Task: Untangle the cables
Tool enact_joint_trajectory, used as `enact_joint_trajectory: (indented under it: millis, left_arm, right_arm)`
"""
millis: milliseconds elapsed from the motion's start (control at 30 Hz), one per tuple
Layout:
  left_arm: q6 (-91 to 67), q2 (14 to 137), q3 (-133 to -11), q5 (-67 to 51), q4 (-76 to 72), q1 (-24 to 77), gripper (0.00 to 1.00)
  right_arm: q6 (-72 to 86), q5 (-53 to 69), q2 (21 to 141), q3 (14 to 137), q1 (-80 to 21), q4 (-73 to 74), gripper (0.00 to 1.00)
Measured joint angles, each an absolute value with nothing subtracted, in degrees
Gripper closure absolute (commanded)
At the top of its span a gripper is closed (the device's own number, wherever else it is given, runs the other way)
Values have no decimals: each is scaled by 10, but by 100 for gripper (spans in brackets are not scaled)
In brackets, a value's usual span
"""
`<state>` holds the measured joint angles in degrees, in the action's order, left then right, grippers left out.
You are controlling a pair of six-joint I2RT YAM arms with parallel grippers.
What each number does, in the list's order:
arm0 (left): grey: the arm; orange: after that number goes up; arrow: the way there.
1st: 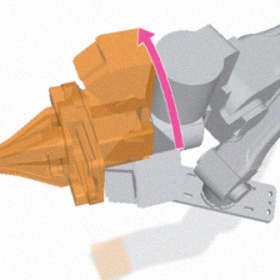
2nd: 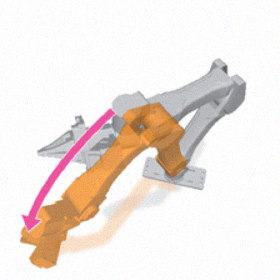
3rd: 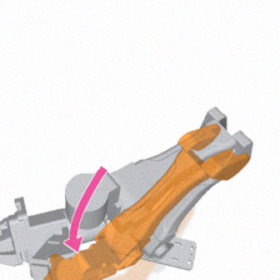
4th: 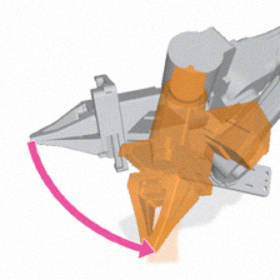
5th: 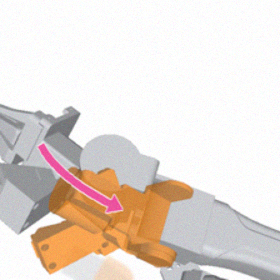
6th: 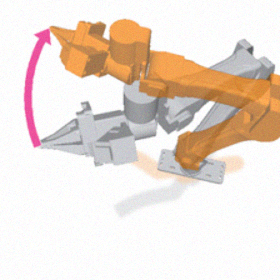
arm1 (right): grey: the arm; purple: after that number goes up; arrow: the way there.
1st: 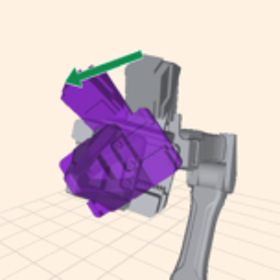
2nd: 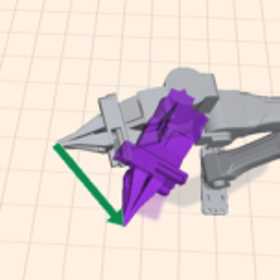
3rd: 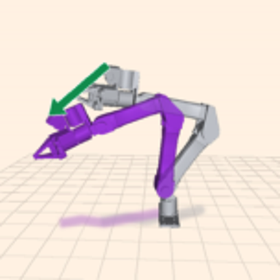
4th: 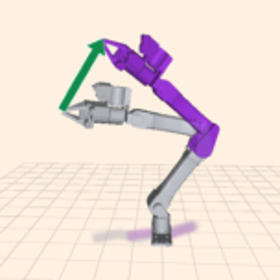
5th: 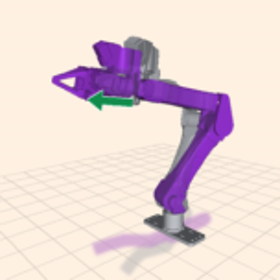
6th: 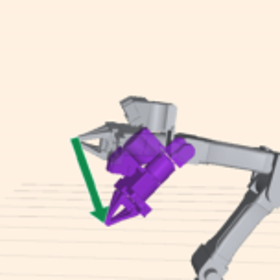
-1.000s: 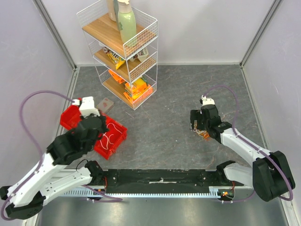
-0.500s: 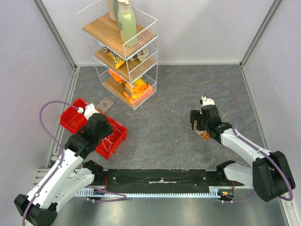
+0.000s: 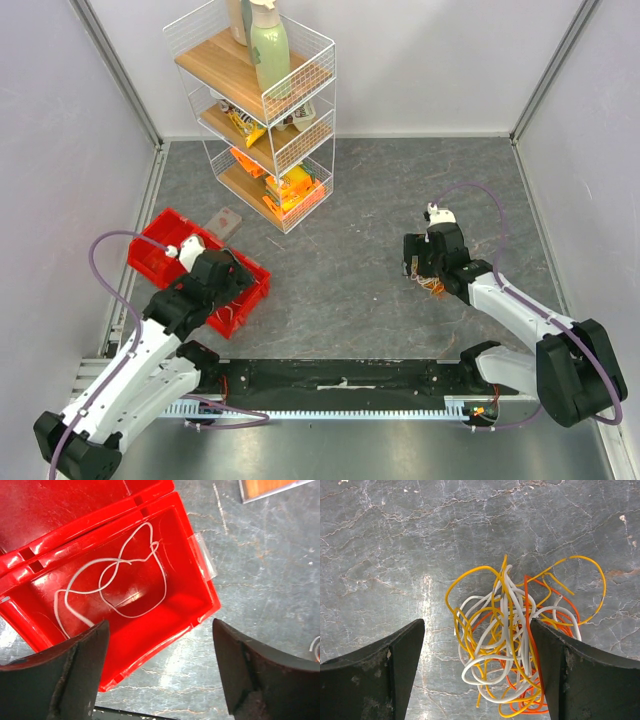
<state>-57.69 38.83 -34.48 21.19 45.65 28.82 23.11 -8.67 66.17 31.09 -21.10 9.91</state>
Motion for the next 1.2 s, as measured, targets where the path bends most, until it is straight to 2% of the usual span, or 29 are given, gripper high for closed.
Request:
enact_joint_trajectory:
  millis: [233, 400, 467, 533, 600, 733, 833, 900, 967, 1033, 1067, 1100, 1167, 1200]
  left_arm:
    - [-569, 330, -402, 206, 483, 287, 8]
    - [-504, 310, -432, 110, 429, 287, 17]
    - [-481, 319, -429, 28, 392, 287, 23]
    - [-467, 337, -423, -49, 351, 287, 29]
    - [-460, 367, -409, -125, 306, 287, 31]
    - [-460, 430, -363, -218, 229, 303, 30]
    - [-467, 453, -325, -241, 189, 342, 23]
    - [-476, 466, -315, -242, 164, 373, 22]
    - [-483, 486, -314, -239, 138, 404, 25]
    - [-485, 517, -314, -229, 105, 437, 28]
    - [-486, 540, -314, -227, 92, 451, 30]
    - [-486, 565, -316, -225, 81, 462, 31]
    - [-486, 615, -322, -223, 71, 477, 32]
    - [-485, 647, -331, -217, 69, 486, 31]
  right_arm:
    - [250, -106, 649, 307, -211, 105, 7]
    - [305, -147, 614, 304, -193, 142, 11]
    - [318, -152, 607, 303, -165, 156, 17]
    - [321, -143, 605, 300, -144, 156, 39]
    - [311, -103, 610, 295, -136, 151, 50]
    - [304, 17, 635, 287, -174, 113, 56]
    - [305, 95, 632, 267, -259, 69, 69]
    - [304, 131, 626, 259, -286, 55, 78]
    - [301, 154, 612, 249, -293, 47, 82]
    - [302, 167, 593, 236, -293, 39, 91]
    - [302, 172, 586, 233, -293, 39, 91]
    - [299, 175, 584, 233, -293, 39, 92]
    - [300, 183, 583, 233, -293, 40, 100]
    - [300, 186, 583, 233, -293, 40, 100]
